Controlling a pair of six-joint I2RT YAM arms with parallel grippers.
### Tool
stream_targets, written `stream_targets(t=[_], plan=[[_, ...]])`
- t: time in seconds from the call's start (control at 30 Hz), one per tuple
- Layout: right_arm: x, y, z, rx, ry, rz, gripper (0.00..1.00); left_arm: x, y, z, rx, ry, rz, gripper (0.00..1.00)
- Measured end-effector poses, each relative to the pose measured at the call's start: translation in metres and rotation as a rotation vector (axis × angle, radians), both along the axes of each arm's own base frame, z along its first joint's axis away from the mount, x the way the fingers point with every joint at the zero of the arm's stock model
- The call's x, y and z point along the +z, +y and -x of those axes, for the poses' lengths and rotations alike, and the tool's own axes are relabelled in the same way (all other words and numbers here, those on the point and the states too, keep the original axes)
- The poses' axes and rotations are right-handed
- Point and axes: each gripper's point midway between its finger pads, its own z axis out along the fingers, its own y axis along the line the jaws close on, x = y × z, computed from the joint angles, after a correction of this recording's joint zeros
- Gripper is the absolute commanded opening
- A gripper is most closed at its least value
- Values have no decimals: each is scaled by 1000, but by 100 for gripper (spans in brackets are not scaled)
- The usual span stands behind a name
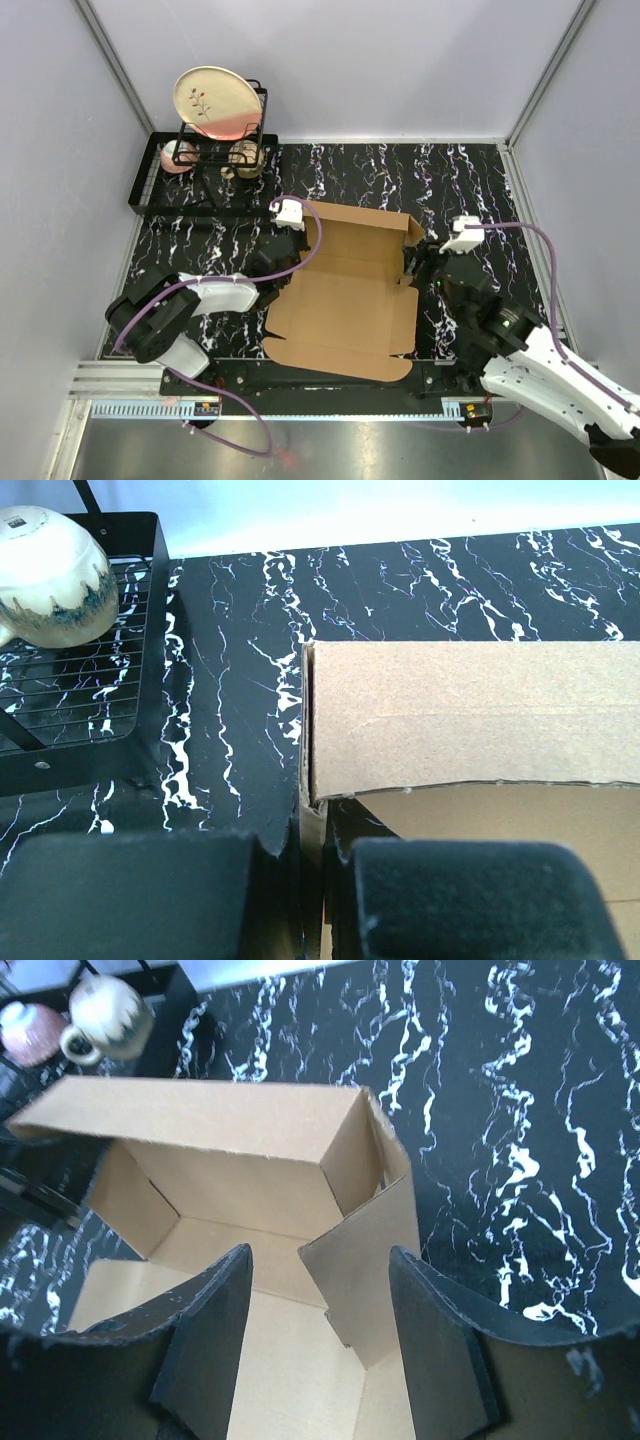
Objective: Fold the paper box
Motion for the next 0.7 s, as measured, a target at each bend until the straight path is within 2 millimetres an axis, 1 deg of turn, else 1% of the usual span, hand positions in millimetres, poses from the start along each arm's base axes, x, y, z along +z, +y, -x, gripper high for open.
stream_targets(t=[0.1,0.17,0.23,0.3,0.33,0.4,0.5,0.63,0.7], plan=[[22,-11,5,-22,-54,-36,64,-1,0,0,0,2,-4,0],[29,-22,8,-50,-78,-50,63,-2,1,0,1,4,-8,0],[32,-37,11,-105,-94,-55,62,-2,1,0,2,6,-10,0],[30,-48,11,-163,-80,-38,63,-2,1,0,2,6,-10,0],[26,-52,10,-191,-63,-18,63,-2,1,0,2,6,-10,0],[13,-52,6,-221,-19,27,63,-2,1,0,3,7,-9,0],[-16,-44,1,-227,65,91,63,-3,1,0,1,9,-4,0],[-59,-37,2,-209,154,153,63,-3,0,1,-4,12,-1,0],[-72,-36,2,-205,177,178,63,-3,-1,1,-8,12,0,0]])
